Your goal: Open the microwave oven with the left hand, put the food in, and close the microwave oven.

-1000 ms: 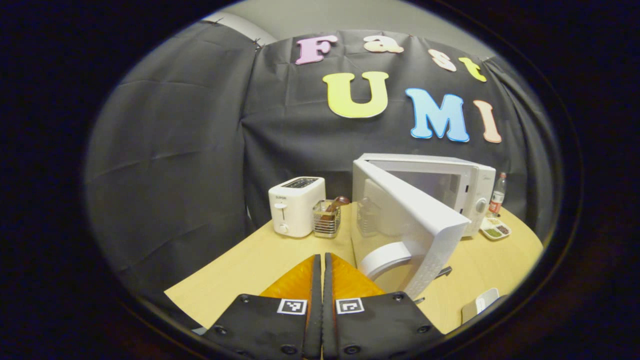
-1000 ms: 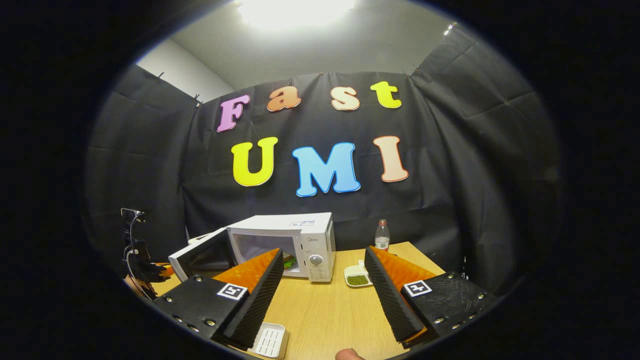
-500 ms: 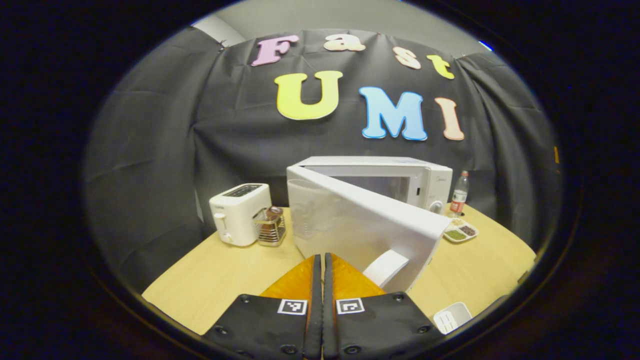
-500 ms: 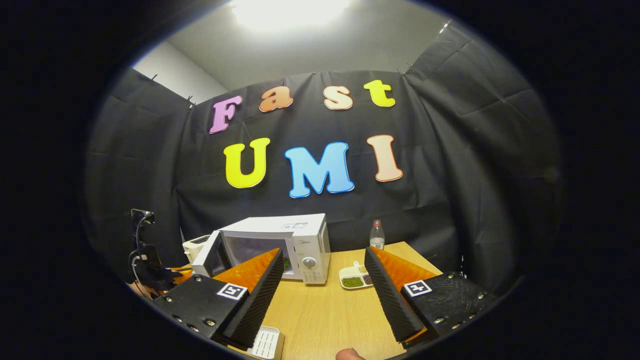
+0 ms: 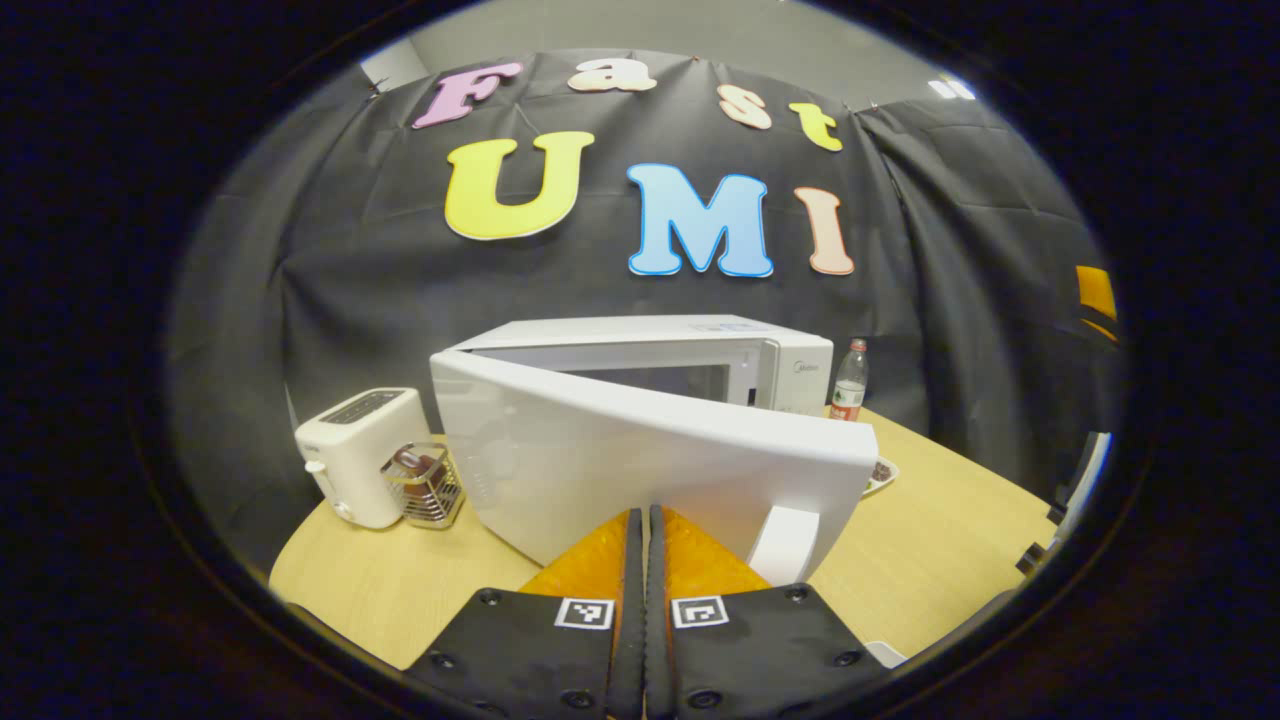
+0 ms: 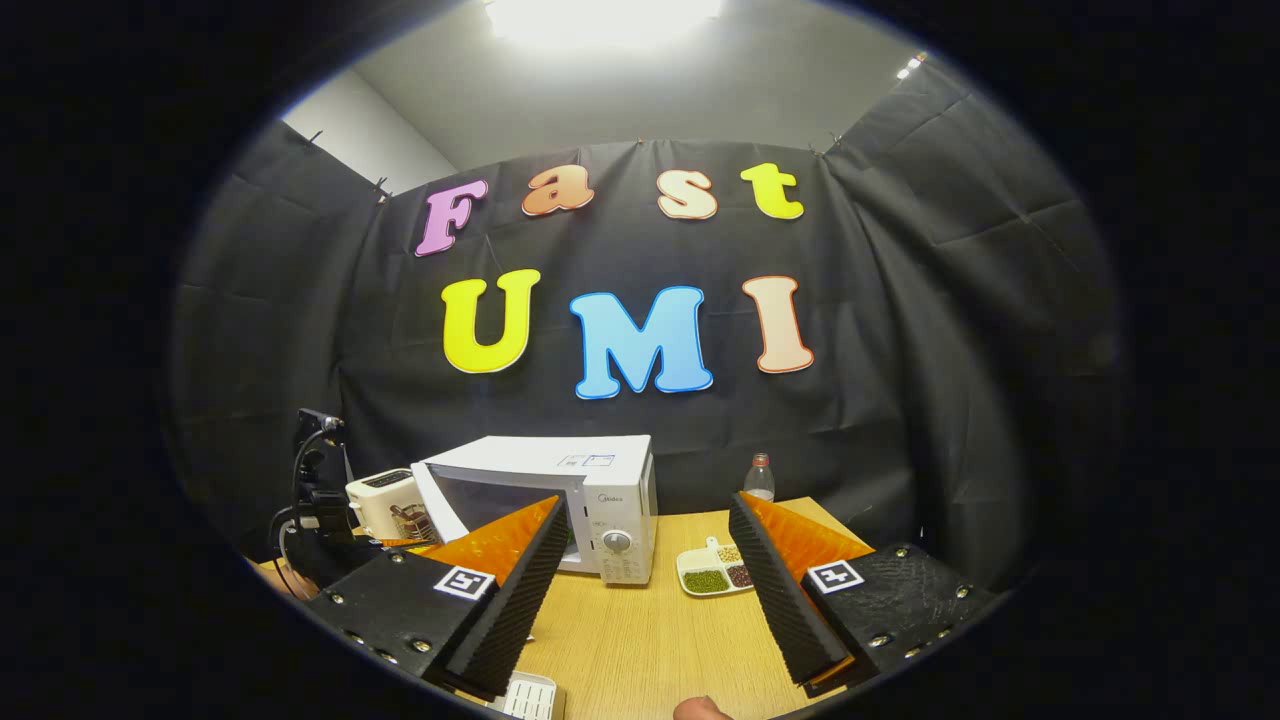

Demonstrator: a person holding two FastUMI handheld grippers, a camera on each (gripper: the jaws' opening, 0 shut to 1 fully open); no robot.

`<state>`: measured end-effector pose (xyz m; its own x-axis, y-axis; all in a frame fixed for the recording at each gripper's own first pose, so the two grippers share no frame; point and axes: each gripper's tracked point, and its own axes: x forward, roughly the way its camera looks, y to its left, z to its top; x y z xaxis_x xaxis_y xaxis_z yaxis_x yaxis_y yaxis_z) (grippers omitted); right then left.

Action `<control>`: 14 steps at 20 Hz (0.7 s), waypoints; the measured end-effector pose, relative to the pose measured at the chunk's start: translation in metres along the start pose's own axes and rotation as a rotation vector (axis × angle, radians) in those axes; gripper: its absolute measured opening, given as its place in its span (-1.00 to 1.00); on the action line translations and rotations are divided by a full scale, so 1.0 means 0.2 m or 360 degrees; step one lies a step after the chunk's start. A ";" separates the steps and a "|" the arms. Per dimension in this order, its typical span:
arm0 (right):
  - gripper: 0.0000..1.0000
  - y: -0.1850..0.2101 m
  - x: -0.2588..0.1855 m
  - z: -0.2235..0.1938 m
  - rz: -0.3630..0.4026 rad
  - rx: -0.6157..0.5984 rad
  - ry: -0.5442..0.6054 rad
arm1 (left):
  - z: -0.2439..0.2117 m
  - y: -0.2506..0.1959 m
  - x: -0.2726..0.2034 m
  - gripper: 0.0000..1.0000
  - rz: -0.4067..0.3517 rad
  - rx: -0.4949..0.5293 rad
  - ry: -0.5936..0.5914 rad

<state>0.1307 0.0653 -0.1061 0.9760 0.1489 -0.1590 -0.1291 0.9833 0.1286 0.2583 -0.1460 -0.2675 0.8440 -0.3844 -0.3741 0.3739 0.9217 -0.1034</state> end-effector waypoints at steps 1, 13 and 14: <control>0.95 0.00 0.02 0.00 -0.0011 0.0001 0.0004 | 0.02 -0.02 0.04 -0.86 -0.0025 -0.0002 -0.0008; 0.95 -0.10 0.14 -0.08 -0.0227 -0.0011 0.0074 | 0.21 -0.09 0.48 -0.85 -0.0151 -0.0011 -0.0089; 0.95 -0.11 0.15 -0.09 -0.0240 -0.0008 0.0086 | 0.21 -0.10 0.51 -0.85 -0.0151 -0.0013 -0.0093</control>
<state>0.1592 0.0506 -0.1308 0.9736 0.0047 -0.2283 0.0174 0.9954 0.0946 0.3532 -0.2054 -0.2644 0.8260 -0.4723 -0.3076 0.4504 0.8812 -0.1437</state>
